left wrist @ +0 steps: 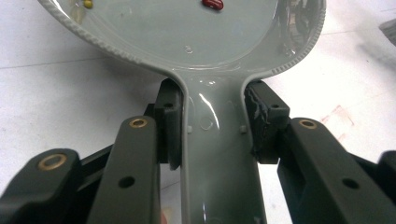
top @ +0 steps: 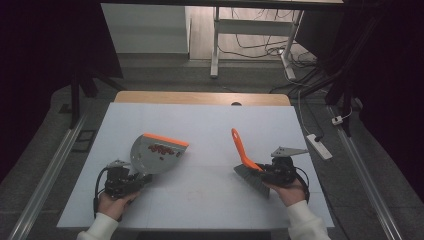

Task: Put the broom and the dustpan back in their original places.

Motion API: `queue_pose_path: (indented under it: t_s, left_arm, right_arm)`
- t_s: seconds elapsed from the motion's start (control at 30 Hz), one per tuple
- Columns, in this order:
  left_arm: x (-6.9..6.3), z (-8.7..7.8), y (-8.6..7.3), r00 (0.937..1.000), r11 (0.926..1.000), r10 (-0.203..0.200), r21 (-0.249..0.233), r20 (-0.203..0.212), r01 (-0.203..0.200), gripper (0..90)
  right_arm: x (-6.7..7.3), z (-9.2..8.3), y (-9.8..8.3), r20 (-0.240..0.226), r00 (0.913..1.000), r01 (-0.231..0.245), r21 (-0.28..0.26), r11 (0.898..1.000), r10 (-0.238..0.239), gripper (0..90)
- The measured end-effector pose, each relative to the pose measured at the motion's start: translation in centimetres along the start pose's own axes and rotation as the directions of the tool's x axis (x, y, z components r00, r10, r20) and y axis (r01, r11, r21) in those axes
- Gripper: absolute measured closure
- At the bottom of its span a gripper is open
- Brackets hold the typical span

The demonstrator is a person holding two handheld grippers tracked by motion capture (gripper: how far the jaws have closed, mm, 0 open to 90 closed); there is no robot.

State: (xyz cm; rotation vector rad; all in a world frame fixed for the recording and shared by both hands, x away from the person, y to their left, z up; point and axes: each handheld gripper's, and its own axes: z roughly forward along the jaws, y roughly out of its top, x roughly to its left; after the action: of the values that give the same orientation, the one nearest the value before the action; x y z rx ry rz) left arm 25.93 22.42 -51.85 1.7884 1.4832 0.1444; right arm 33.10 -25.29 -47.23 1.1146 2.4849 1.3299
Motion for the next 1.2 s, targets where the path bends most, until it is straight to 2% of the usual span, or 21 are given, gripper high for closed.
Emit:
queue_pose_path:
  t_s: [0.13, 0.3, 0.53, 0.67, 0.87, 0.93, 1.0, 1.1, 1.2]
  left_arm:
    - [0.1, 0.1, 0.0, 0.9997, 0.9998, -0.022, -0.001, -0.013, 0.022, 61.3]
    - [0.3, 0.3, 0.0, 0.9976, 0.9989, -0.046, -0.003, -0.051, 0.046, 61.3]
    - [0.6, 0.3, 0.0, 0.9902, 0.9966, -0.082, -0.006, -0.113, 0.082, 61.3]
    - [0.8, 0.5, 0.0, 0.9881, 0.9961, -0.087, 0.004, -0.127, 0.089, 61.3]
    - [0.9, 1.0, 0.0, 0.9877, 0.9956, -0.078, 0.041, -0.136, 0.084, 61.1]
    - [0.8, 1.2, 0.0, 0.9872, 0.9959, -0.072, 0.044, -0.142, 0.079, 61.1]
    - [0.8, 1.1, 0.0, 0.9874, 0.9959, -0.073, 0.043, -0.141, 0.079, 60.8]
    - [0.9, 1.2, -0.1, 0.9875, 0.9963, -0.066, 0.045, -0.143, 0.073, 59.9]
    - [0.9, 1.2, -0.1, 0.9891, 0.9970, -0.055, 0.046, -0.137, 0.062, 50.5]
  right_arm:
    - [-0.2, 0.0, -0.1, 0.002, 0.9999, -0.016, 0.006, 1.000, 0.016, 70.0]
    - [-0.4, 0.1, -0.2, 0.006, 0.9995, -0.032, 0.021, 0.999, 0.032, 70.0]
    - [-0.7, 0.6, -0.5, 0.011, 0.9986, -0.052, 0.046, 0.998, 0.052, 70.0]
    - [-1.0, 0.8, -0.6, 0.015, 0.9978, -0.065, 0.055, 0.996, 0.065, 70.0]
    - [-2.4, 0.8, -0.6, 0.016, 0.9930, -0.118, 0.064, 0.991, 0.117, 69.7]
    - [-2.7, 0.9, -0.5, 0.036, 0.9921, -0.123, 0.074, 0.990, 0.120, 68.8]
    - [-2.9, 1.1, -0.5, 0.073, 0.9923, -0.106, 0.089, 0.990, 0.100, 66.9]
    - [-3.1, 1.2, -0.6, 0.092, 0.9909, -0.107, 0.097, 0.989, 0.098, 64.8]
    - [-3.2, 1.4, -0.7, 0.123, 0.9894, -0.091, 0.115, 0.989, 0.077, 60.8]
